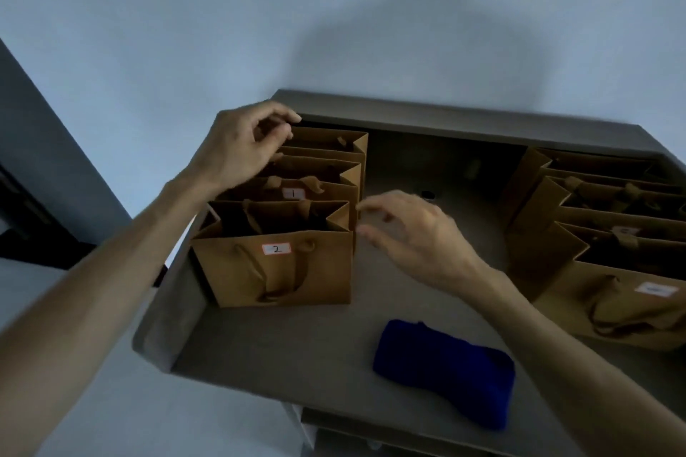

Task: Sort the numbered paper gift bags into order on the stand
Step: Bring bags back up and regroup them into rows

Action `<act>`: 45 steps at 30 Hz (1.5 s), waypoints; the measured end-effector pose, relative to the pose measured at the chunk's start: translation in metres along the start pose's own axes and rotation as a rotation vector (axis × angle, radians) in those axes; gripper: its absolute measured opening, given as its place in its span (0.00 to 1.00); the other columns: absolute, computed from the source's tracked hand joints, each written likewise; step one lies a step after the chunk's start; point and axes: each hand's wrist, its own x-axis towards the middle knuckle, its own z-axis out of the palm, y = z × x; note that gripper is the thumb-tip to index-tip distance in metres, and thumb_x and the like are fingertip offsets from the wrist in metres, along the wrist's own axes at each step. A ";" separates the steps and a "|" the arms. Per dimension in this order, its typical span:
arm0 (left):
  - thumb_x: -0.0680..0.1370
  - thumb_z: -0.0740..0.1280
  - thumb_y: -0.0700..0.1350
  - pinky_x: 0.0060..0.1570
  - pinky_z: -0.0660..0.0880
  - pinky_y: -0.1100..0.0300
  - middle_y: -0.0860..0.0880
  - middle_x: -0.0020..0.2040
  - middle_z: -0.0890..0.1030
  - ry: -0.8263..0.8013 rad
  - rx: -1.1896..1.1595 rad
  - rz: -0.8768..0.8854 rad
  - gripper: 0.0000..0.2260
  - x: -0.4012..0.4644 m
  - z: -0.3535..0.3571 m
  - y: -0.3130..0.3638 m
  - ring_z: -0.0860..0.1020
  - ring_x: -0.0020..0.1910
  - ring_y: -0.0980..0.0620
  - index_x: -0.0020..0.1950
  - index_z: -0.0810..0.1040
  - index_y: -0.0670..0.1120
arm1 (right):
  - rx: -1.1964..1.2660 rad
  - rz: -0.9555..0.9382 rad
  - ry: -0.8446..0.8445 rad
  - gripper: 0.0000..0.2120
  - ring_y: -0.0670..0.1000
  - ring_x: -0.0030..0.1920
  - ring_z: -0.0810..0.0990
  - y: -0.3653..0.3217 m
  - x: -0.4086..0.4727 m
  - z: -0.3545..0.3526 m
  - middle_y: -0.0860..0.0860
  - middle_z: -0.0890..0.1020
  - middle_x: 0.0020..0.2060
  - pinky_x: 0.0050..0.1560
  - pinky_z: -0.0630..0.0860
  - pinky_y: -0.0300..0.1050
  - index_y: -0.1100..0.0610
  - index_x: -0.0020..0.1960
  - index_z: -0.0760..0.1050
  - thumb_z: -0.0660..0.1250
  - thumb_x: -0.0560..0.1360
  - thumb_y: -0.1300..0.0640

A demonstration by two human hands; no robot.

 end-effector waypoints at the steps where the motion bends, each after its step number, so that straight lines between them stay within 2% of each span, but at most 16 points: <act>1: 0.80 0.66 0.43 0.43 0.75 0.71 0.50 0.54 0.82 -0.030 0.041 -0.031 0.10 0.010 -0.001 -0.009 0.80 0.48 0.57 0.61 0.78 0.49 | 0.020 0.007 0.017 0.20 0.40 0.55 0.74 -0.003 0.017 -0.002 0.43 0.76 0.59 0.52 0.75 0.38 0.44 0.66 0.70 0.60 0.77 0.40; 3: 0.79 0.67 0.45 0.46 0.71 0.71 0.49 0.56 0.80 -0.151 0.116 -0.089 0.13 0.026 -0.002 -0.027 0.78 0.53 0.54 0.63 0.77 0.49 | -0.026 0.005 0.041 0.21 0.41 0.53 0.73 -0.011 0.046 -0.006 0.45 0.77 0.58 0.51 0.75 0.41 0.46 0.66 0.70 0.62 0.77 0.39; 7: 0.77 0.69 0.54 0.59 0.73 0.55 0.48 0.68 0.73 -0.526 0.267 -0.162 0.24 0.043 0.000 -0.051 0.73 0.65 0.48 0.71 0.69 0.53 | -0.170 -0.007 -0.090 0.28 0.50 0.61 0.72 -0.024 0.088 -0.004 0.49 0.77 0.62 0.60 0.69 0.48 0.50 0.69 0.70 0.63 0.75 0.35; 10: 0.77 0.69 0.52 0.60 0.72 0.56 0.48 0.69 0.72 -0.644 0.331 -0.156 0.26 0.048 0.004 -0.059 0.72 0.66 0.48 0.73 0.67 0.51 | -0.288 -0.017 -0.212 0.27 0.52 0.59 0.73 -0.025 0.106 0.005 0.50 0.79 0.56 0.63 0.70 0.52 0.50 0.64 0.75 0.63 0.74 0.33; 12: 0.78 0.69 0.48 0.58 0.72 0.58 0.47 0.68 0.74 -0.637 0.369 -0.124 0.24 0.050 0.005 -0.066 0.74 0.64 0.48 0.72 0.68 0.50 | -0.338 -0.021 -0.258 0.25 0.51 0.55 0.74 -0.024 0.113 0.010 0.49 0.80 0.51 0.61 0.69 0.51 0.50 0.60 0.77 0.63 0.74 0.33; 16: 0.77 0.70 0.43 0.53 0.73 0.60 0.47 0.62 0.78 -0.617 0.433 -0.074 0.19 0.052 0.005 -0.076 0.77 0.58 0.49 0.68 0.74 0.49 | -0.349 -0.027 -0.299 0.22 0.49 0.51 0.78 -0.021 0.117 0.007 0.48 0.82 0.48 0.59 0.70 0.48 0.50 0.60 0.78 0.65 0.75 0.36; 19: 0.77 0.70 0.42 0.51 0.74 0.60 0.48 0.59 0.81 -0.614 0.465 -0.009 0.13 0.053 0.007 -0.076 0.78 0.54 0.50 0.61 0.79 0.49 | -0.354 -0.013 -0.317 0.18 0.49 0.51 0.80 -0.020 0.118 0.004 0.48 0.83 0.50 0.60 0.73 0.51 0.48 0.60 0.79 0.65 0.76 0.39; 22: 0.78 0.69 0.43 0.47 0.70 0.61 0.48 0.56 0.82 -0.565 0.497 0.031 0.09 0.052 0.010 -0.076 0.77 0.51 0.52 0.57 0.81 0.50 | -0.368 -0.005 -0.264 0.13 0.48 0.51 0.80 -0.021 0.117 0.005 0.47 0.83 0.49 0.61 0.73 0.53 0.46 0.59 0.79 0.64 0.79 0.44; 28: 0.78 0.68 0.45 0.42 0.68 0.60 0.51 0.54 0.83 -0.468 0.505 0.084 0.08 0.054 0.012 -0.059 0.79 0.53 0.50 0.57 0.82 0.52 | -0.366 0.045 -0.198 0.11 0.50 0.52 0.79 -0.011 0.107 -0.006 0.46 0.82 0.48 0.61 0.73 0.54 0.46 0.59 0.79 0.63 0.80 0.47; 34: 0.78 0.69 0.44 0.46 0.71 0.60 0.50 0.53 0.84 -0.457 0.405 0.140 0.09 0.070 0.038 -0.021 0.81 0.53 0.51 0.57 0.83 0.50 | -0.394 0.100 -0.148 0.11 0.50 0.57 0.77 0.017 0.081 -0.045 0.47 0.82 0.53 0.62 0.70 0.55 0.45 0.59 0.80 0.64 0.79 0.46; 39: 0.79 0.67 0.45 0.56 0.76 0.53 0.50 0.56 0.83 -0.498 0.357 0.211 0.10 0.086 0.084 0.018 0.80 0.55 0.53 0.59 0.81 0.51 | -0.450 0.202 -0.123 0.12 0.52 0.59 0.77 0.054 0.041 -0.078 0.47 0.83 0.52 0.62 0.68 0.55 0.44 0.60 0.80 0.63 0.79 0.45; 45: 0.79 0.66 0.44 0.58 0.77 0.49 0.48 0.58 0.82 -0.515 0.280 0.293 0.10 0.098 0.140 0.065 0.79 0.57 0.51 0.60 0.80 0.50 | -0.553 0.358 -0.126 0.14 0.55 0.64 0.72 0.084 0.000 -0.114 0.49 0.81 0.56 0.64 0.64 0.56 0.43 0.62 0.78 0.62 0.79 0.44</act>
